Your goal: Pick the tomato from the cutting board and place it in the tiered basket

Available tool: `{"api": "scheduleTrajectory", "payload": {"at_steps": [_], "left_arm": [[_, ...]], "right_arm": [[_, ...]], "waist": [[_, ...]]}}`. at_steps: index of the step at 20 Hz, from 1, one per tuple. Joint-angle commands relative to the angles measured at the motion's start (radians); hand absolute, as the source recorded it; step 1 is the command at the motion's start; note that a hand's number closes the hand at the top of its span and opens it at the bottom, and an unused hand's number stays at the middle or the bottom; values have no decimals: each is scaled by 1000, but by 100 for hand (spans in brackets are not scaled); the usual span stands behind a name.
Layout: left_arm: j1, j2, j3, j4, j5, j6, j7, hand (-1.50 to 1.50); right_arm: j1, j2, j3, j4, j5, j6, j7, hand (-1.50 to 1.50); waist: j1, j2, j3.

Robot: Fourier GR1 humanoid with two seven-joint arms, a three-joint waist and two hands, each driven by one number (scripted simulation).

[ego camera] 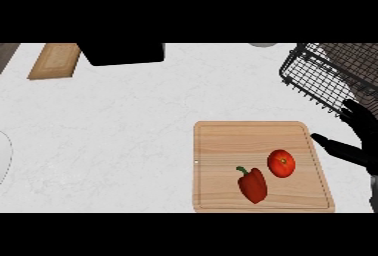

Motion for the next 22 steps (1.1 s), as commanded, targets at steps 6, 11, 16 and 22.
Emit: {"api": "scheduleTrajectory", "payload": {"at_steps": [6, 11, 16, 22], "left_arm": [[-244, -16, 201, -109, -100, 133, -128, 0], [-276, -26, 183, -99, -114, 139, -123, 0], [-304, -35, 174, -111, -123, 153, -114, 0], [-313, -20, 180, -93, -125, 164, -120, 0]], "right_arm": [[35, -236, 147, -43, 133, 197, 125, -150], [9, -321, 192, -87, 158, 283, 216, -150], [-16, -335, 215, -116, 155, 305, 320, -150], [-26, -341, 266, -137, 140, 360, 452, -150]], "waist": [[33, 2, -11], [42, 8, -12], [43, 13, -9], [63, 18, -8]]}}
